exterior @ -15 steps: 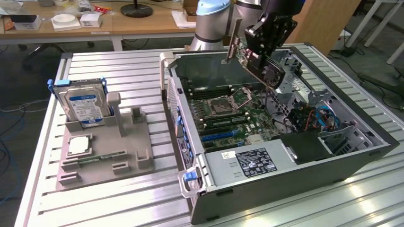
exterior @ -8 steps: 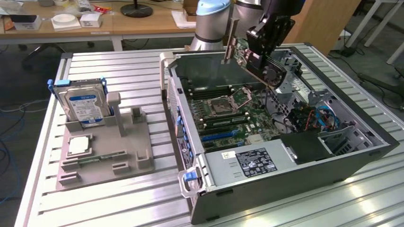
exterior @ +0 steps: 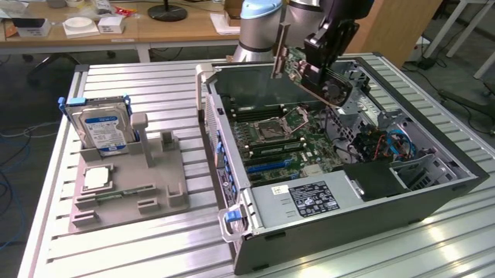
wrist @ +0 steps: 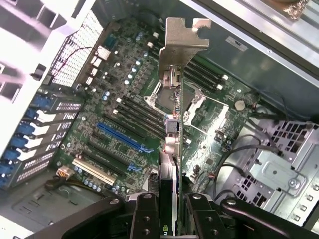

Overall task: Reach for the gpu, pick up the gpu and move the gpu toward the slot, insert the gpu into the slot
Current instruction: 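Insert the gpu into the slot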

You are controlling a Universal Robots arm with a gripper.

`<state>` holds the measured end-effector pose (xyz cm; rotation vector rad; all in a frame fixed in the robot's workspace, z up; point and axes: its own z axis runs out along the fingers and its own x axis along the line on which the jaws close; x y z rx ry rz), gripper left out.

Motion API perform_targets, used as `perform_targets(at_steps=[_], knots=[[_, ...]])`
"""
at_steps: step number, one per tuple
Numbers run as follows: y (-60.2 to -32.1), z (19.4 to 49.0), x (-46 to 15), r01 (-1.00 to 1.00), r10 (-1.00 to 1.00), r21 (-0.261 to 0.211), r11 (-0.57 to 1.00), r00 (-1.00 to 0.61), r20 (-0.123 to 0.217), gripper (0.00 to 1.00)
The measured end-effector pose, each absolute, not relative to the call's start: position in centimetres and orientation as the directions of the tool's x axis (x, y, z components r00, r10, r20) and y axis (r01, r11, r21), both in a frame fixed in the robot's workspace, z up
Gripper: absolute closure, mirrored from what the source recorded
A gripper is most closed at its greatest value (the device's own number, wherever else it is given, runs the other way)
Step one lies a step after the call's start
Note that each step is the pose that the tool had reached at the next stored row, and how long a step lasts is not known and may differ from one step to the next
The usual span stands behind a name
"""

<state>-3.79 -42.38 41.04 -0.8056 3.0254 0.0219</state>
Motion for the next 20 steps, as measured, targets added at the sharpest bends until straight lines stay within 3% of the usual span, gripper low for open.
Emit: perform_targets(at_steps=[20], knots=[[-42.47,41.05,-3.79,-0.674,-0.674,0.011,0.739,-0.739,-0.014,0.73]])
